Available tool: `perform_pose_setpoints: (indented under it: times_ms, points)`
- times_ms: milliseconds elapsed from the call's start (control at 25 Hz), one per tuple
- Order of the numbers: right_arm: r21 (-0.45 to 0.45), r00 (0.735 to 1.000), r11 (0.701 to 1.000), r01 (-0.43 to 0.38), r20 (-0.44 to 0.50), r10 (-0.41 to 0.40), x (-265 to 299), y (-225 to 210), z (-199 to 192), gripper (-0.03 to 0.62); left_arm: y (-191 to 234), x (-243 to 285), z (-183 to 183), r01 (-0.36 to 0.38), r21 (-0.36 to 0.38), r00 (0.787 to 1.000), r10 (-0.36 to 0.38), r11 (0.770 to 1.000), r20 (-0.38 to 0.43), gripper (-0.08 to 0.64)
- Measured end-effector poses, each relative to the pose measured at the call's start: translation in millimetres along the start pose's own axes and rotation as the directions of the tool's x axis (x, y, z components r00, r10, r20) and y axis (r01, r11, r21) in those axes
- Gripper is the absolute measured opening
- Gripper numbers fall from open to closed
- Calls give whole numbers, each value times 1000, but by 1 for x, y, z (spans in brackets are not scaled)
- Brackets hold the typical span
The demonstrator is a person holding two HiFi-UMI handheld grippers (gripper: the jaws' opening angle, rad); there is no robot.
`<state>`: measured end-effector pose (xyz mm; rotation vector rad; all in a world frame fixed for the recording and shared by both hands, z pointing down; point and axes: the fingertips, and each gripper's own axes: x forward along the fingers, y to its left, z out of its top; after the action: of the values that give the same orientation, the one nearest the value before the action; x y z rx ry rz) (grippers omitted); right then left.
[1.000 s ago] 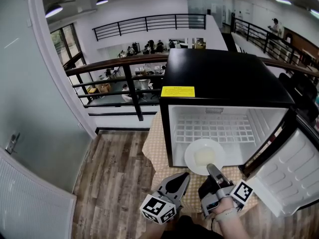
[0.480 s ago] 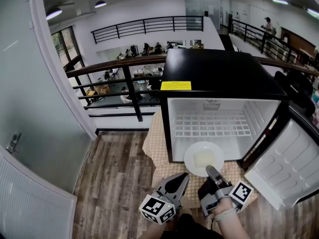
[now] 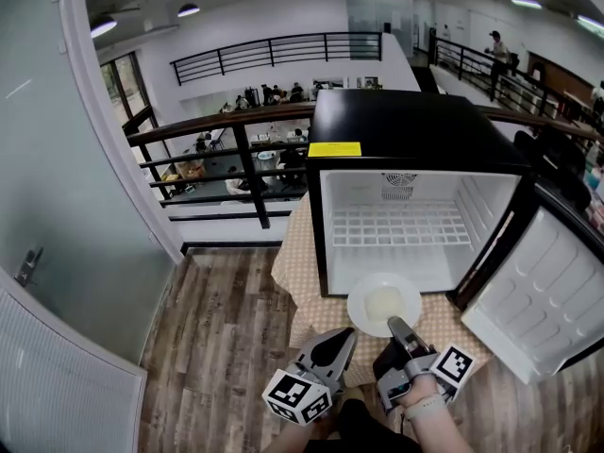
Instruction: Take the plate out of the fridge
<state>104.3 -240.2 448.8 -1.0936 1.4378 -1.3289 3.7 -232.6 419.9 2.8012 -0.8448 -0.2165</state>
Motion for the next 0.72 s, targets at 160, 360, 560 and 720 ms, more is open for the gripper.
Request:
perform_pose_setpoints:
  times_ms: [160,360,560,720]
  points:
    - [6,1000,1000,-2,3,2,-12,-2,-7,67,-8,-9,-4,2,-6,1000,-2,1000,-2,12]
    - [6,1000,1000,-2,17,2,-29,-4,-10,67,-20,-21,-10,3,-26,1000,-3,1000,-2,12]
    - [19,1000,1000,0,24,0,-45,-11,-17,67,-30,-31,-24,1,-37,1000,-1,999,-23,12]
    - [26,1000,1000,5,17,-6,-53,-16,-20,67,-34,-33,-26,-4,-36,1000,3,999,-24,12]
